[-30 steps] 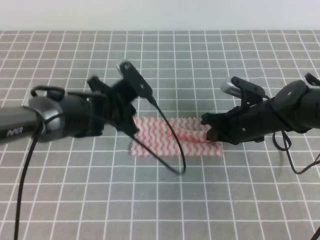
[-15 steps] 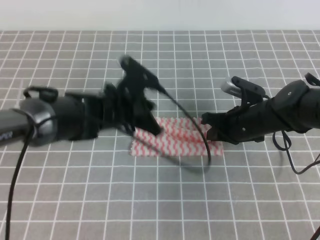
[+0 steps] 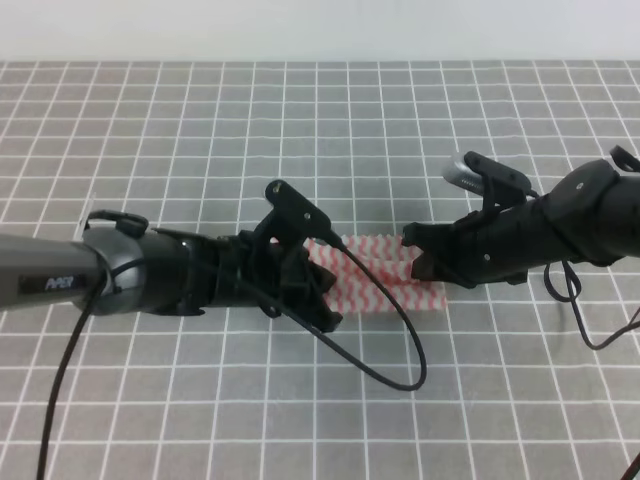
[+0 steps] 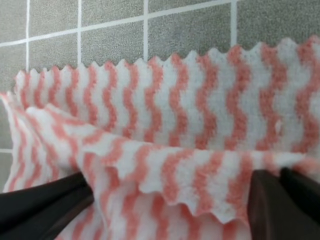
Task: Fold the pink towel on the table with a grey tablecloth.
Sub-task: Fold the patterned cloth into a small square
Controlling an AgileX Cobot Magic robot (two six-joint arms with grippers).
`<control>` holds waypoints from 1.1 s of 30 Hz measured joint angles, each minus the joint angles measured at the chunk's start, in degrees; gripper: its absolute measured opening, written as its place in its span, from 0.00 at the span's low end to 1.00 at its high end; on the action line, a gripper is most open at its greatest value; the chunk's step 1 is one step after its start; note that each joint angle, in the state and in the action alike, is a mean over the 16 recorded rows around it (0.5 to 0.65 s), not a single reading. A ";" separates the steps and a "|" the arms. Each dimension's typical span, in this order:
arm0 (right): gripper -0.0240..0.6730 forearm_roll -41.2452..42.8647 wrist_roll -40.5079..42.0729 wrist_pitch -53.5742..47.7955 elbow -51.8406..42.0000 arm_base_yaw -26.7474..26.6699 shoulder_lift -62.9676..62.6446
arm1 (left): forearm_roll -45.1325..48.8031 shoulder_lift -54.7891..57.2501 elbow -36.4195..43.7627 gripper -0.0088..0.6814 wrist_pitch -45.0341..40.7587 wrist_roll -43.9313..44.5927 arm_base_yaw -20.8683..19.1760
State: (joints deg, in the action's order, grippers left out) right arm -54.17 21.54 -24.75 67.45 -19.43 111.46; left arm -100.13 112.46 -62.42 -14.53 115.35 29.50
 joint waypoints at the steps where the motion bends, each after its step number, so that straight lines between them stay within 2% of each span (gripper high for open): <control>1: 0.01 -0.09 0.00 0.02 0.00 0.00 0.00 | -0.01 0.29 0.00 0.01 -0.04 -0.02 0.00; 25: 0.01 -1.85 0.06 2.85 0.01 1.17 0.16 | -0.37 1.15 0.04 0.01 -0.26 -0.13 0.00; 33: 0.08 -2.20 0.13 4.03 0.02 1.23 0.00 | -0.27 1.16 0.02 0.01 -0.26 -0.13 0.00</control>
State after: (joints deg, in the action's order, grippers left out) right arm -56.37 21.68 -20.72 67.47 -18.20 111.46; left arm -100.39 113.62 -62.40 -14.79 115.22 29.50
